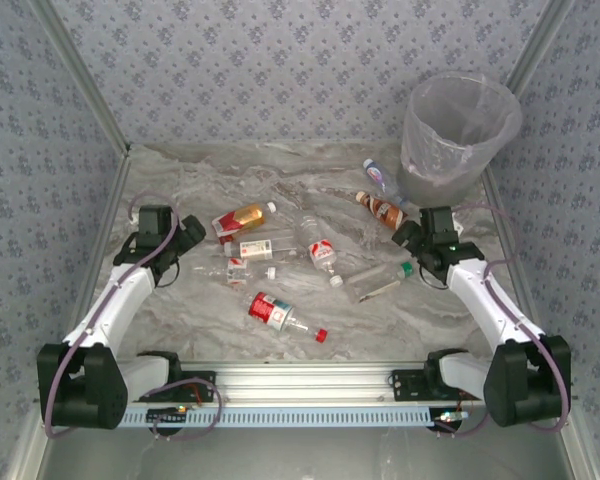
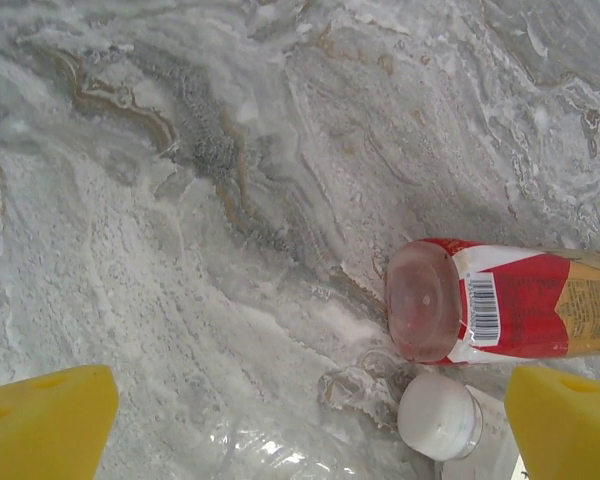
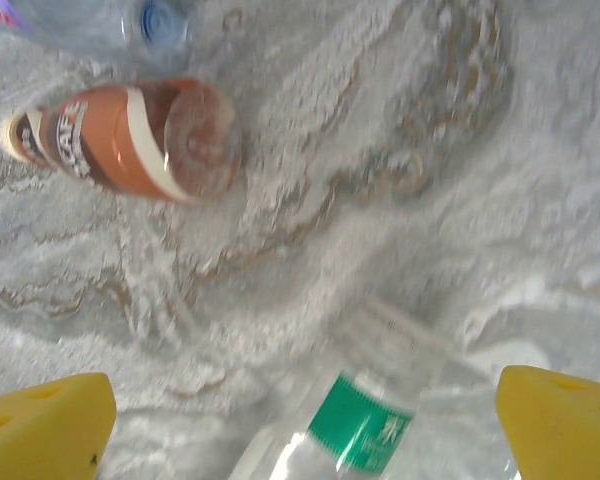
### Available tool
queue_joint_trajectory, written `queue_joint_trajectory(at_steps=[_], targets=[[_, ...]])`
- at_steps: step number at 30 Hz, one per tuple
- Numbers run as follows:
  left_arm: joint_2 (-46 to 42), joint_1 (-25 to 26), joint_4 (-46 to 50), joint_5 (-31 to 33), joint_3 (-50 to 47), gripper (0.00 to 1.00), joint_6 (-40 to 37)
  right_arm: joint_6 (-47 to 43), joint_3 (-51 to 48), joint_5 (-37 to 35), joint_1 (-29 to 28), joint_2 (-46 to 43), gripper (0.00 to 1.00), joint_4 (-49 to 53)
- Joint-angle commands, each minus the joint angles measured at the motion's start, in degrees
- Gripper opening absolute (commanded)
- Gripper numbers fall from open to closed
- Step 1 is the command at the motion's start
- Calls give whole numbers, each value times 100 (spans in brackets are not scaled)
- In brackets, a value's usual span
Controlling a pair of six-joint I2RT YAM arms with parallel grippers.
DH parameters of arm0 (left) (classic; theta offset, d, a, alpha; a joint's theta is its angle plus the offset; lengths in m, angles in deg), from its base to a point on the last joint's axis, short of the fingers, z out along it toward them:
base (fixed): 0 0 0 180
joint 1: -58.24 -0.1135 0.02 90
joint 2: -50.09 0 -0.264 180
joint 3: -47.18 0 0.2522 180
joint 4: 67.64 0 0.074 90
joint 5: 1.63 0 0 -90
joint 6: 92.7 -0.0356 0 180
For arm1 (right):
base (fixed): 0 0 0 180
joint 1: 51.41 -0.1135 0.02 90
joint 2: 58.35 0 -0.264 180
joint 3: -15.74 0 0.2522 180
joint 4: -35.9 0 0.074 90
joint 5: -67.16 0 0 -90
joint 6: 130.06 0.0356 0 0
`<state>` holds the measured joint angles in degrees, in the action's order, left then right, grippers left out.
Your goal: Put the plastic bottles in the bin
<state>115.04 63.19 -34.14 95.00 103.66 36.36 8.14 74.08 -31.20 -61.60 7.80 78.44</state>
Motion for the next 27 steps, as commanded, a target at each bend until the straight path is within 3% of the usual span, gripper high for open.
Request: queue_joint_trajectory(at_steps=[1, 11, 16, 20, 23, 27], targets=[[-74, -26, 159, -69, 81, 99, 300, 1102, 196, -104, -335, -16, 100, 967], [-49, -121, 261, 305, 122, 100, 1085, 2700, 160, -37, -1140, 587, 100, 901], [-496, -126, -569, 66, -395, 99, 1179, 3178, 216, -161, -1448, 998, 100, 735], [-506, -186, -421, 89, -410, 99, 1184, 3472, 191, -283, -1540, 1161, 100, 612], [-362, -326, -290, -146, -299, 95, 1089, 3590, 122, -332, -1586, 1241, 98, 422], [-166, -437, -416, -448, -277, 97, 1103, 3656, 84, -278, -1583, 1415, 97, 302]])
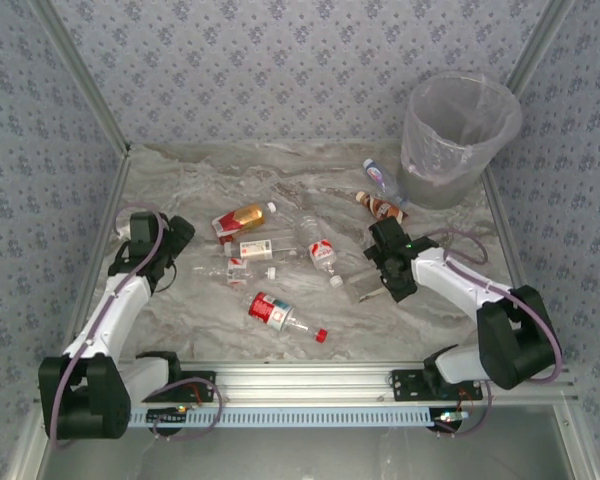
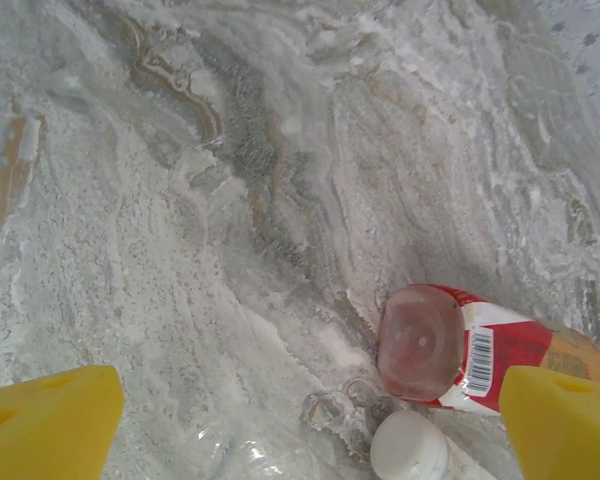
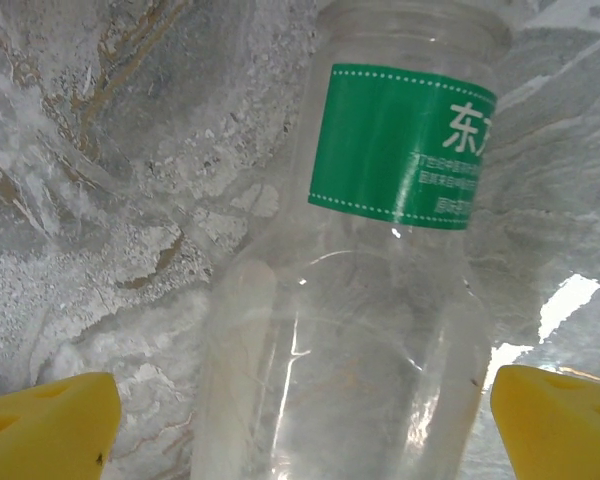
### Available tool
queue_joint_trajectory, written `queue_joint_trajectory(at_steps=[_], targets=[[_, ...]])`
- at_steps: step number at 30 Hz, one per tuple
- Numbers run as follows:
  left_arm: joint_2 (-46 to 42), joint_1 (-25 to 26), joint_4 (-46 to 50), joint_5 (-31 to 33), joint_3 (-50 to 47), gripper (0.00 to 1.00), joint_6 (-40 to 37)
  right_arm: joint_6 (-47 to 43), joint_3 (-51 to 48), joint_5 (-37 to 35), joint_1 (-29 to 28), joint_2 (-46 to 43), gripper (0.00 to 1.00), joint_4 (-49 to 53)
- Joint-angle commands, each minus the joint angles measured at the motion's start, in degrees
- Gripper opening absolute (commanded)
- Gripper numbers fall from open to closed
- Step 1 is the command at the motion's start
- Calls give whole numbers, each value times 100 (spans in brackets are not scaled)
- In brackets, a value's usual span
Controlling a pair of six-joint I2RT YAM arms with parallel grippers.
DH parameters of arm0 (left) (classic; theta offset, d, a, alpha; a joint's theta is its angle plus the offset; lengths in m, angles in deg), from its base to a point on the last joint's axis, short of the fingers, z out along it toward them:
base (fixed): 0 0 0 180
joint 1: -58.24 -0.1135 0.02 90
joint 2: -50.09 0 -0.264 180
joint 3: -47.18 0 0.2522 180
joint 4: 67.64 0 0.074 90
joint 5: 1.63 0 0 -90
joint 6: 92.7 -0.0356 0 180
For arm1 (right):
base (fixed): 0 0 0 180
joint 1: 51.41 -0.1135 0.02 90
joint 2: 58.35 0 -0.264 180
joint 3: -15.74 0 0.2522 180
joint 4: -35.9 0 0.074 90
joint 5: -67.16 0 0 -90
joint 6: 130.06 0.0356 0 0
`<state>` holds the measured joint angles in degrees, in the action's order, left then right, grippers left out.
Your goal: Put the plastic bottles in the bin
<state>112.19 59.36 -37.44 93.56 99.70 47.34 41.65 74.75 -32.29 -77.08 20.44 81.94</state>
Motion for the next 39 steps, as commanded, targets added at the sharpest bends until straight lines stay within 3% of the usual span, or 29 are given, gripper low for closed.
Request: queue_joint_trajectory(at_steps=[1, 12, 18, 24, 30, 39], targets=[[187, -68, -98, -358, 131, 98, 25, 306, -17, -125, -36, 200, 97, -114], [636, -95, -245, -283, 95, 99, 302, 352, -218, -136, -14, 342, 81, -293], [385, -95, -949, -474, -325, 99, 3, 459, -419, -101, -8, 397, 75, -505], [29, -95, -1337, -719, -578, 99, -454, 387, -445, -155, 31, 399, 61, -439], [-167, -104, -1198, -1000, -487, 99, -642, 145, -463, -645, 27, -247, 54, -198], [-235, -102, -1456, -1355, -497, 99, -716, -1227, -390, -1888, -249, -1766, 48, 44]])
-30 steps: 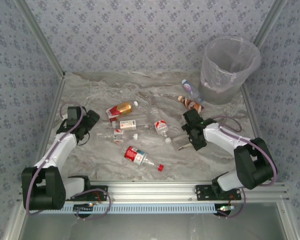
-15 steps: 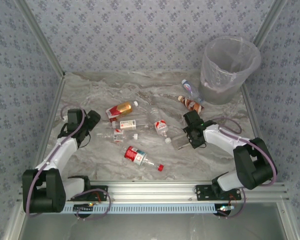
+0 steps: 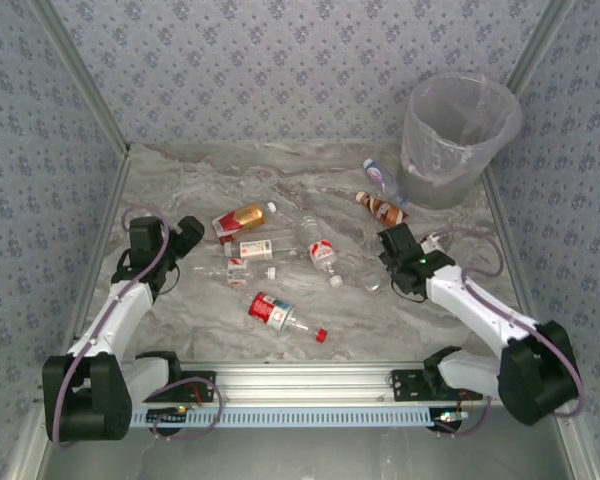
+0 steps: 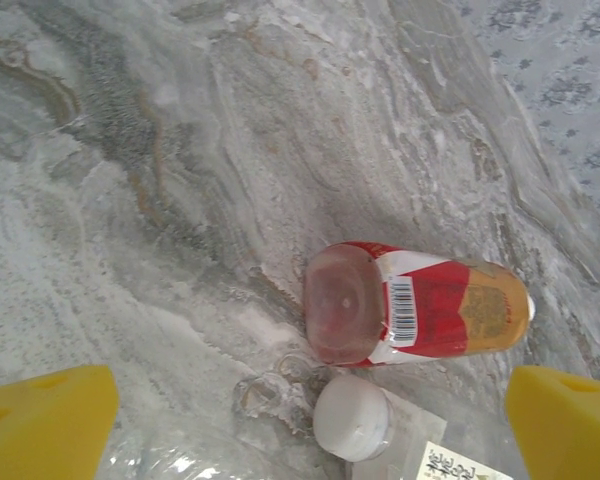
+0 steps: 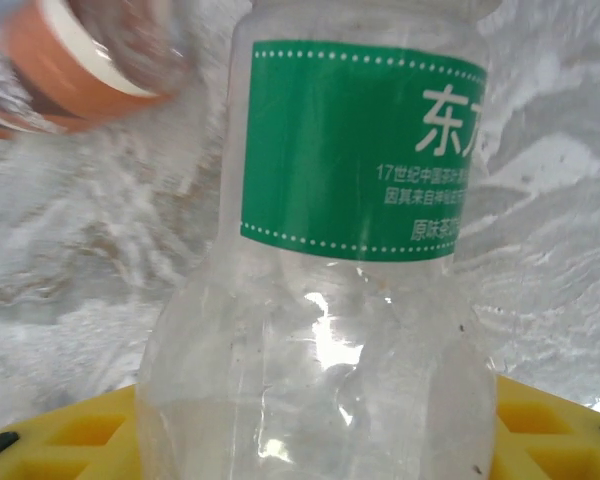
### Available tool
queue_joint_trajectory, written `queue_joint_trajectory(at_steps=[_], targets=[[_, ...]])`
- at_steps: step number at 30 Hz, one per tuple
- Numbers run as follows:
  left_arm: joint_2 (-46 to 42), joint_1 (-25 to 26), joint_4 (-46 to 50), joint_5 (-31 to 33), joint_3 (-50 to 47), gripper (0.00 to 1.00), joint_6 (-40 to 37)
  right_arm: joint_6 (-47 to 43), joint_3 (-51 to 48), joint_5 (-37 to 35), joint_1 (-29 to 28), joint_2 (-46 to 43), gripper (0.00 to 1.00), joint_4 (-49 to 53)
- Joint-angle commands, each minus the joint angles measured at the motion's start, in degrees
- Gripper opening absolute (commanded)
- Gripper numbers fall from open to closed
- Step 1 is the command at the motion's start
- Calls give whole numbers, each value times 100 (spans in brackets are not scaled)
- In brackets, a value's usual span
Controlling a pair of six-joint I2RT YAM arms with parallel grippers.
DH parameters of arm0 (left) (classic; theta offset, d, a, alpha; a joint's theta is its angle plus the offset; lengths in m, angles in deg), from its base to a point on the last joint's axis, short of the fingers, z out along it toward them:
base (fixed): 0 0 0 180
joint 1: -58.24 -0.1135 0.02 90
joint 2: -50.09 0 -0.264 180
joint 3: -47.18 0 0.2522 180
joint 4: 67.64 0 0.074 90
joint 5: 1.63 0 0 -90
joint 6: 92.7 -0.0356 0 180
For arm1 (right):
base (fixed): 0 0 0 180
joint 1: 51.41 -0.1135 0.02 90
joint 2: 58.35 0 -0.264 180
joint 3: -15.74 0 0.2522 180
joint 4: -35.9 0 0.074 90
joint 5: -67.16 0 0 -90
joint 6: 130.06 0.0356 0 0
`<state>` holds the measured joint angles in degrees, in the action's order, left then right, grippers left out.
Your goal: Put the plastic bottles in the bin
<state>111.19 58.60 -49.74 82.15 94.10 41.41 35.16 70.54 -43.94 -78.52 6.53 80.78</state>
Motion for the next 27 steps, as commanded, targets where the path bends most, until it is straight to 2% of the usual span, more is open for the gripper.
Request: queue_joint_trajectory(at_steps=[1, 8, 15, 19, 24, 27], targets=[[-134, -27, -206, -213, 79, 99, -107, -825, 34, -815, -159, -602, 48, 61], [-142, -27, -363, -397, 66, 99, -50, -2473, 263, -1264, -242, -1670, 48, -574], [-50, -18, -630, -889, 91, 99, 13, -4176, 893, -1217, -179, -1719, 47, -1547], [-19, 1, -742, -1115, 147, 99, 63, -4830, 1382, -456, 79, -1377, 47, -2189], [44, 127, -770, -1331, 277, 99, 69, -5413, 2253, 414, 571, -723, 48, -2496], [60, 230, -772, -1334, 273, 100, 74, -5708, 2668, 595, 871, -306, 47, -2592]])
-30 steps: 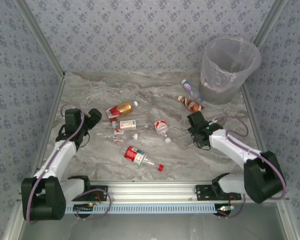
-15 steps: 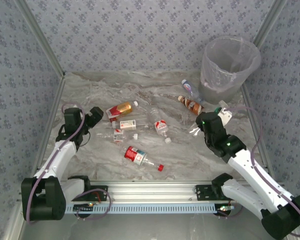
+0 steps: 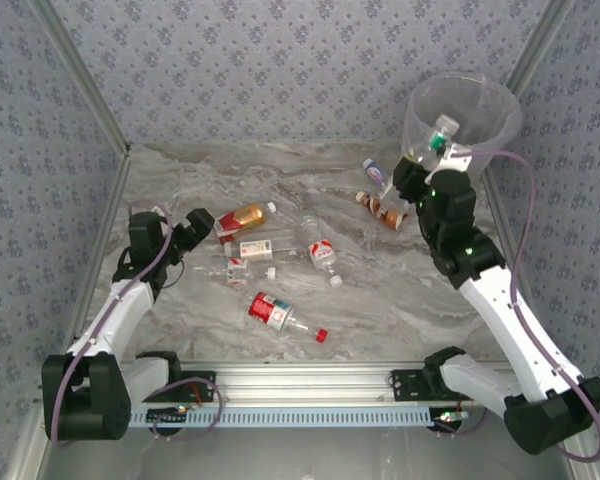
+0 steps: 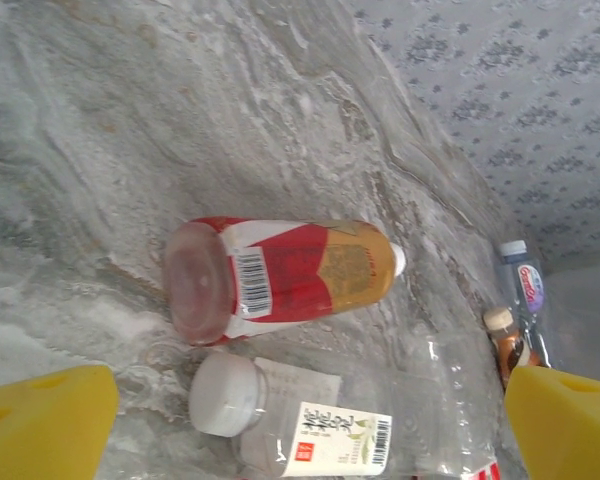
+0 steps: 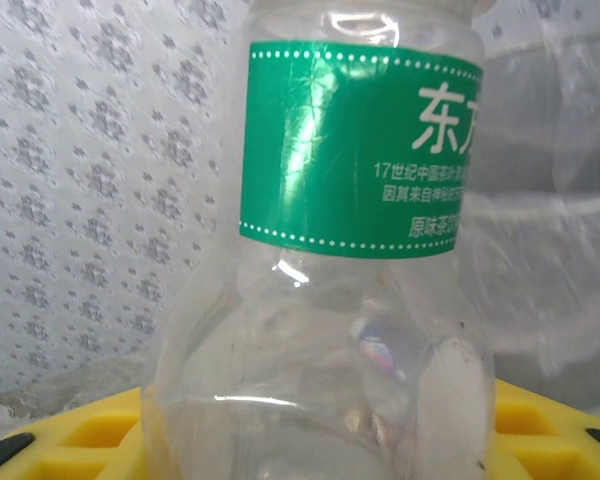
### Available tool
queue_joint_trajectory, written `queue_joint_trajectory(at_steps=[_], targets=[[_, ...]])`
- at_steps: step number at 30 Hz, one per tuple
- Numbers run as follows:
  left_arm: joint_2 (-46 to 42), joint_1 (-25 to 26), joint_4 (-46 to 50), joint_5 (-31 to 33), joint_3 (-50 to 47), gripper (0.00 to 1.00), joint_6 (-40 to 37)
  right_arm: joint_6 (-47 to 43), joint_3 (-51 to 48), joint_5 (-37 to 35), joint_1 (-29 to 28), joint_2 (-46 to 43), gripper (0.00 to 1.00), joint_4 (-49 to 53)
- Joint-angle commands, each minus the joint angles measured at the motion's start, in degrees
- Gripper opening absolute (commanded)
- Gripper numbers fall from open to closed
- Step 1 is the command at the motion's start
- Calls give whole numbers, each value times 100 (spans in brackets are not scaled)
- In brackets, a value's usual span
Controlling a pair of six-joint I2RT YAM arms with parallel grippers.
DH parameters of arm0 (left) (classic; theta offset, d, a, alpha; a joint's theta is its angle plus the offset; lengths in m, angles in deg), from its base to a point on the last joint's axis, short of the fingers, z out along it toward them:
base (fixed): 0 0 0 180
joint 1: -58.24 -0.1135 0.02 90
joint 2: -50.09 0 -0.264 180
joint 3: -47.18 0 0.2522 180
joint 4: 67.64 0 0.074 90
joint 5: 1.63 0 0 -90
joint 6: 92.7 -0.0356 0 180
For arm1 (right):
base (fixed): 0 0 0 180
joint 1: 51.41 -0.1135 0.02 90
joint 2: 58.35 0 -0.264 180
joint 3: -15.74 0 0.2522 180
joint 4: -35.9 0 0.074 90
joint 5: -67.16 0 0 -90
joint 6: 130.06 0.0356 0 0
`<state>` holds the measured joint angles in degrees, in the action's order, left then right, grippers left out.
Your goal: Put the plastic bottles in the bin
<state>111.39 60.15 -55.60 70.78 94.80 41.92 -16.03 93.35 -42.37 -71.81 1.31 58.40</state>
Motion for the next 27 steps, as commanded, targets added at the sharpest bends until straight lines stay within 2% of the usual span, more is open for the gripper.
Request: queue_joint_trajectory(at_steps=[1, 10, 17, 19, 27], targets=[[45, 96, -189, -178, 198, 99, 27, -680, 662, 493, 354, 352, 48, -364], [180, 196, -144, -250, 261, 99, 26, -1146, 2183, 1283, 1800, 1730, 48, -178], [146, 233, 19, -225, 265, 100, -32, -1204, 3045, 1321, 2582, 2822, 50, -223], [129, 243, 49, -219, 254, 99, -30, -1395, 3231, 1554, 2718, 3111, 49, -255], [126, 256, 119, -169, 221, 100, -32, -2640, 3790, 1635, 2761, 4099, 51, -56]])
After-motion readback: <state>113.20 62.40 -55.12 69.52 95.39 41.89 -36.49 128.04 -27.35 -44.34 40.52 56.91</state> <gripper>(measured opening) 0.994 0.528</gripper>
